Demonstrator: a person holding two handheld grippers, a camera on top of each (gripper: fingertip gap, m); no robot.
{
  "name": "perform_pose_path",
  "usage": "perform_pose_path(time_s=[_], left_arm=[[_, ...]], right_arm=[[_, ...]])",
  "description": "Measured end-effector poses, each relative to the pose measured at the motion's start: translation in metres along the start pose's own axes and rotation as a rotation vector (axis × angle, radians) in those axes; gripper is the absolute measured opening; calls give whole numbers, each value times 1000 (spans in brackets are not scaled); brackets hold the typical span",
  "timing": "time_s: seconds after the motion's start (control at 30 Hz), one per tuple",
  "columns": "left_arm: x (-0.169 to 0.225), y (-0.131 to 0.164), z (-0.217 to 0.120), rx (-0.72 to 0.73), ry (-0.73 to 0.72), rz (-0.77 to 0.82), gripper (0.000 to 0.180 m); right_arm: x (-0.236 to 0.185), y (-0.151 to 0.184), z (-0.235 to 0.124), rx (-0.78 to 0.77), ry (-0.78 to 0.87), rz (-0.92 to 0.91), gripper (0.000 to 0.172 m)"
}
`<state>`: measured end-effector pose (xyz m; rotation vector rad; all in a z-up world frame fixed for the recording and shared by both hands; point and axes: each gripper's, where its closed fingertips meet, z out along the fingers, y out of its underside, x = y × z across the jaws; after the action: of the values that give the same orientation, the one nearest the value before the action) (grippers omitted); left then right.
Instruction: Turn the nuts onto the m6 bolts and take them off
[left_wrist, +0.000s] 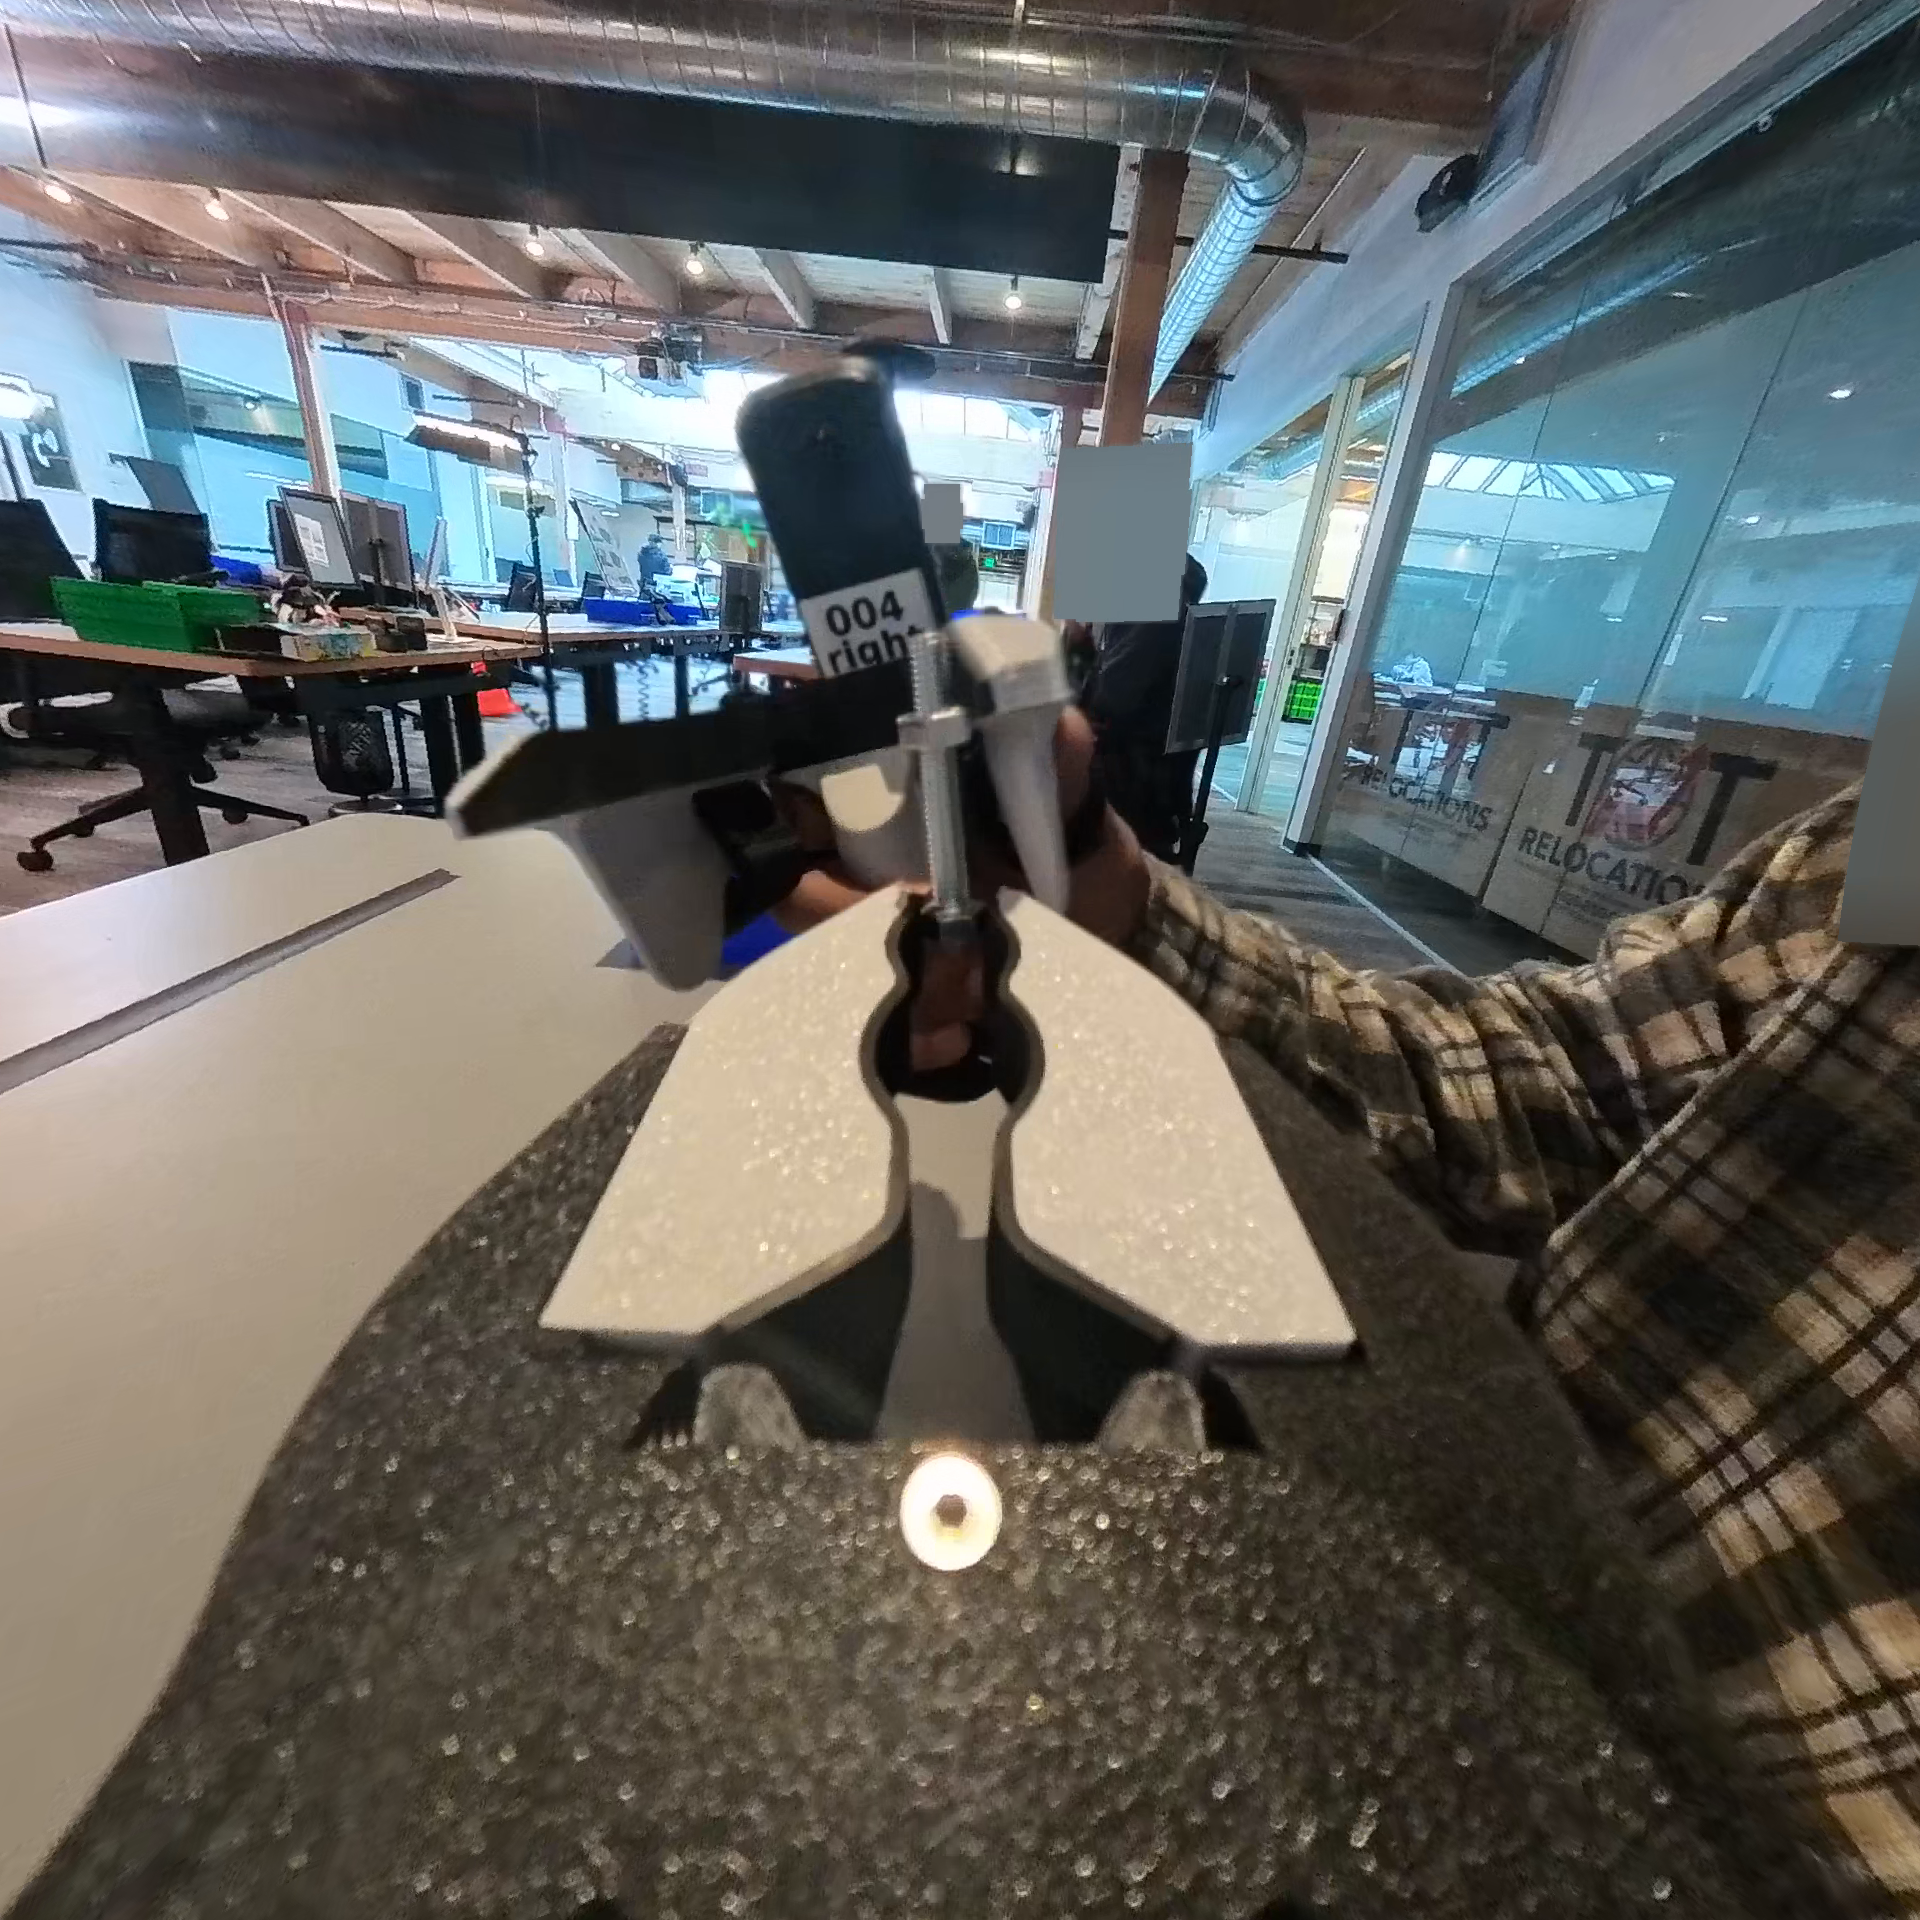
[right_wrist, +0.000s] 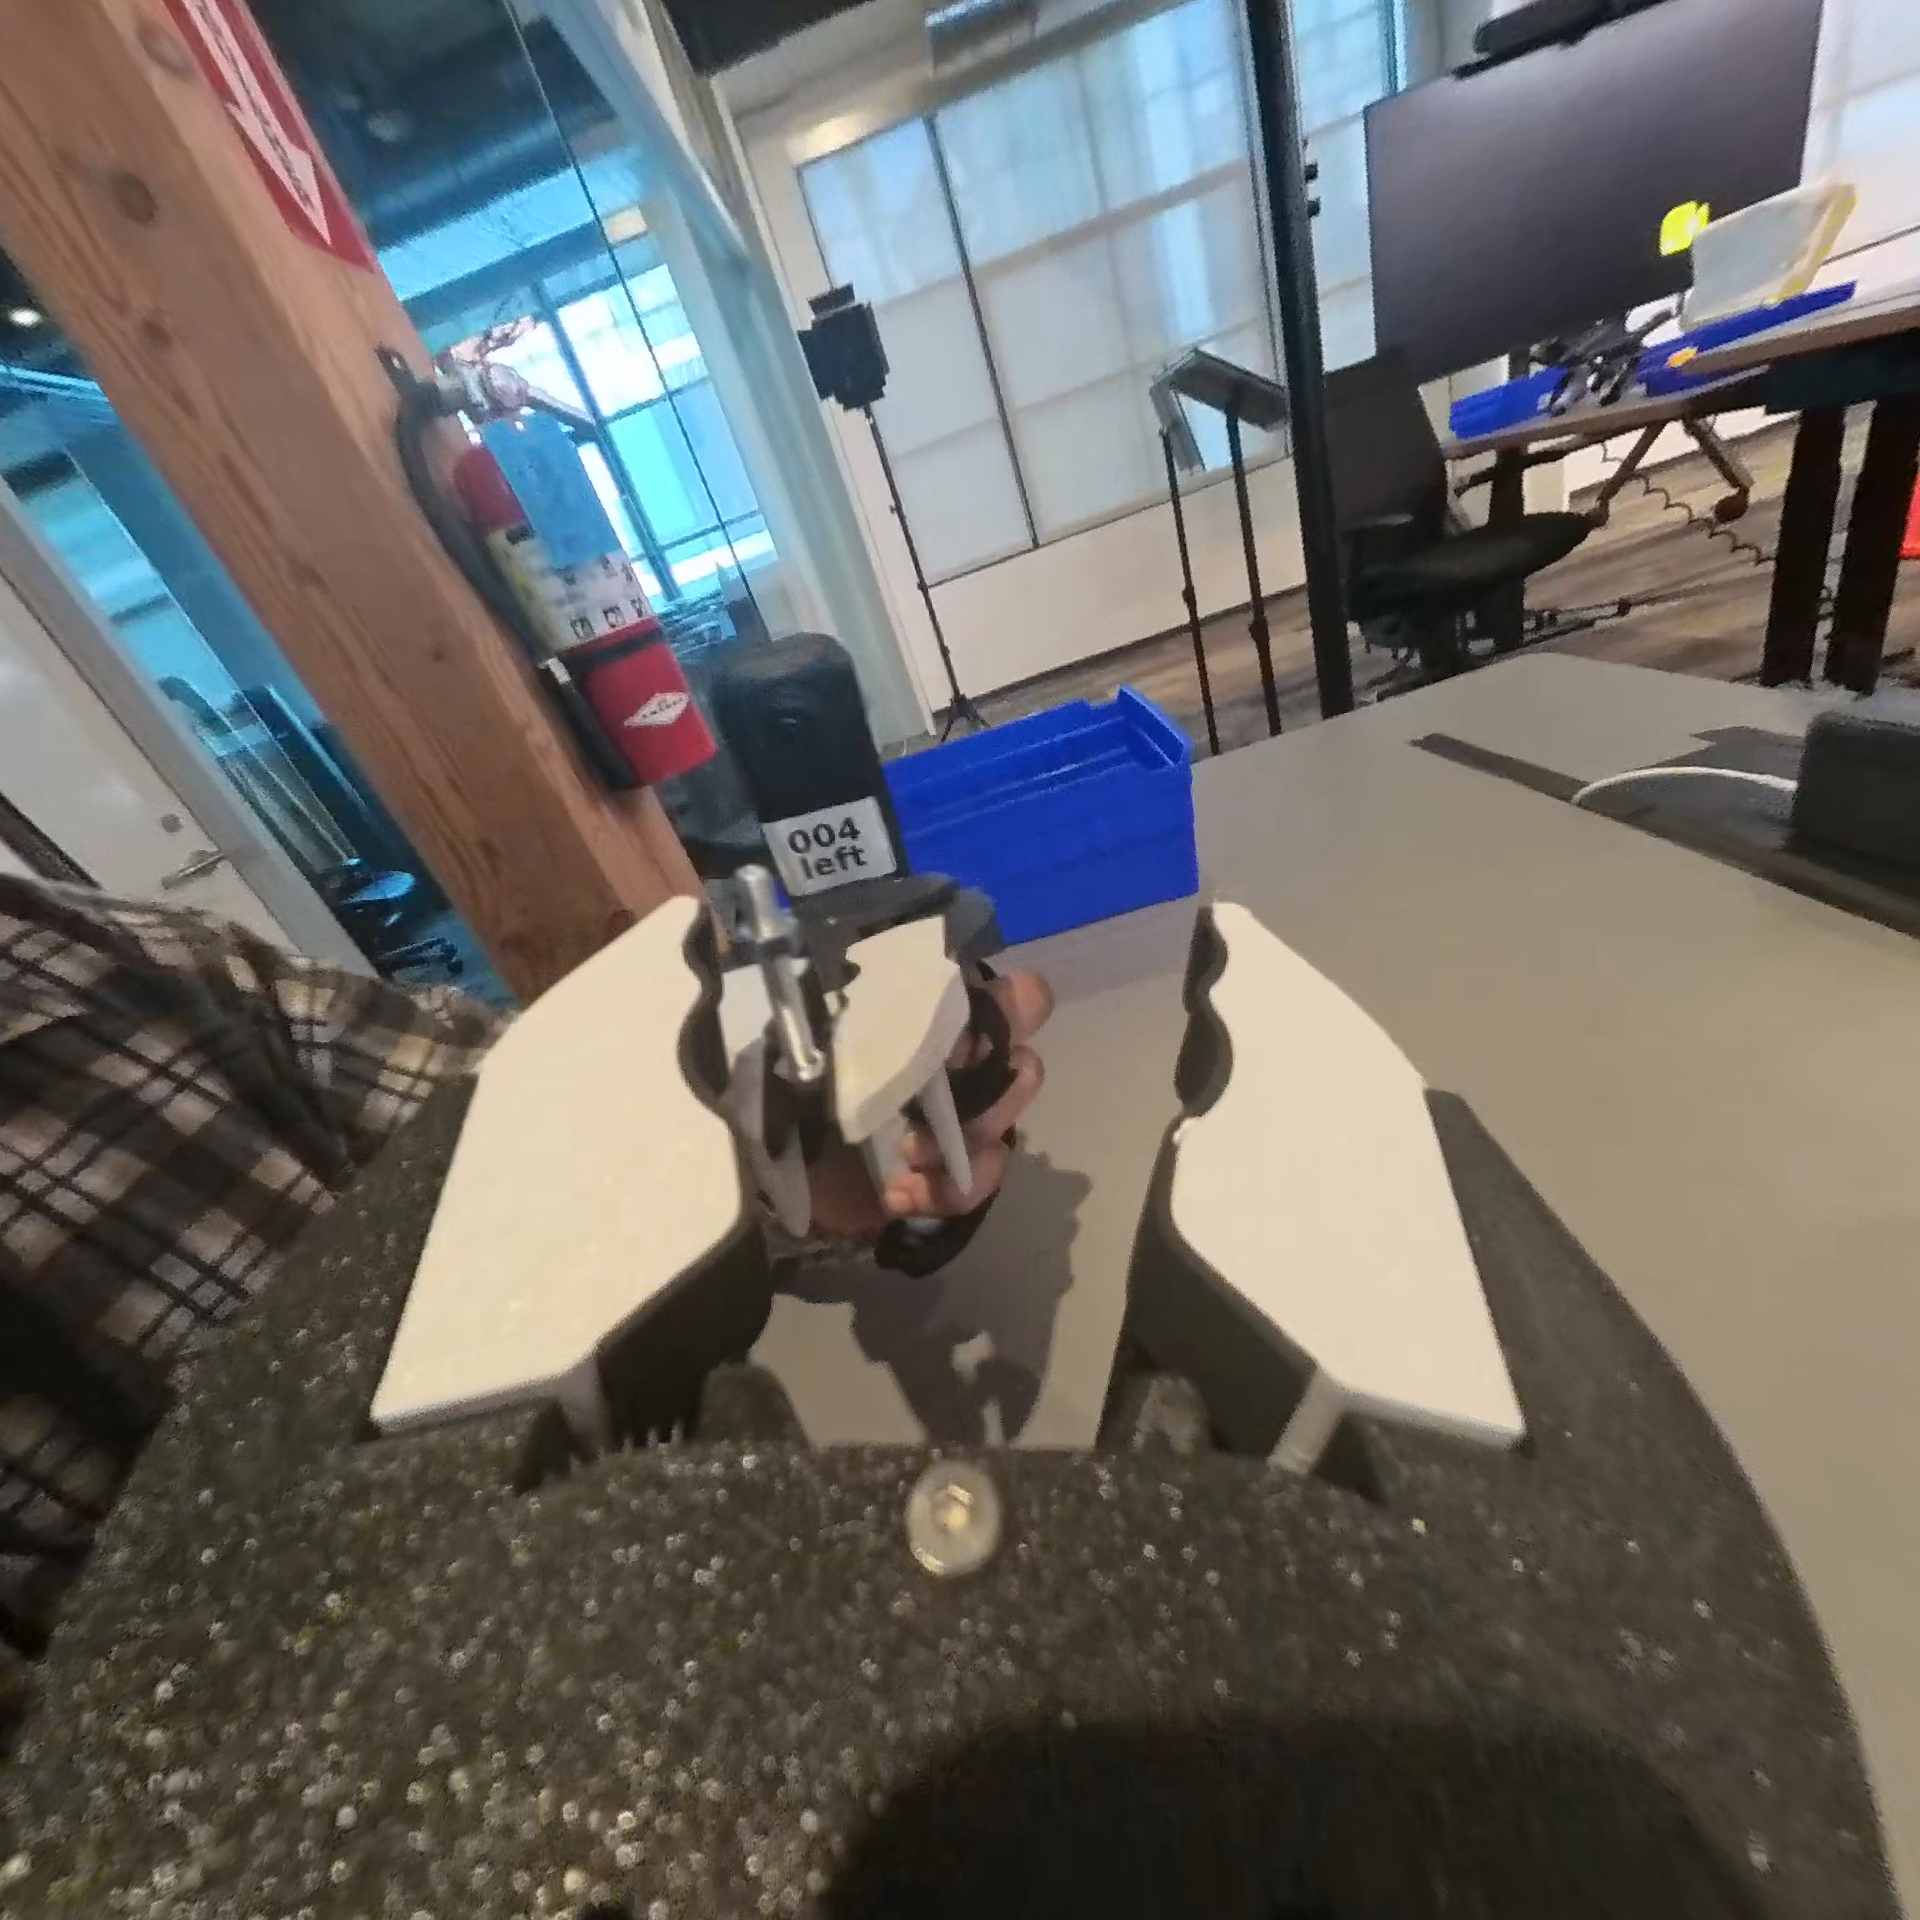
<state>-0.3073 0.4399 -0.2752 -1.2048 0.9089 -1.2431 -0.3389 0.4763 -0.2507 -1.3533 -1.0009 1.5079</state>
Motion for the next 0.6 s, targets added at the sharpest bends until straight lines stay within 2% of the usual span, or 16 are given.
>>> perform_pose_path(time_s=[0.13, 0.2, 0.27, 0.33, 0.5, 0.6], left_arm=[[1, -6, -4, 28, -6, 0, 9], [1, -6, -4, 27, -3, 0, 10], [3, -6, -3, 28, 5, -6, 10], [5, -6, -2, 28, 8, -6, 9], [6, -14, -5, 55, 4, 5, 9], [8, -12, -3, 51, 12, 0, 10]], right_arm=[[15, -9, -18, 76, 49, 60, 83], [9, -15, -16, 101, 23, 59, 85], [-2, -6, 0, 26, -13, 28, 88], [-1, 6, 9, -72, 22, -12, 91], [3, -13, -9, 23, 41, 11, 89], [-11, -12, 3, 5, -7, -10, 90]])
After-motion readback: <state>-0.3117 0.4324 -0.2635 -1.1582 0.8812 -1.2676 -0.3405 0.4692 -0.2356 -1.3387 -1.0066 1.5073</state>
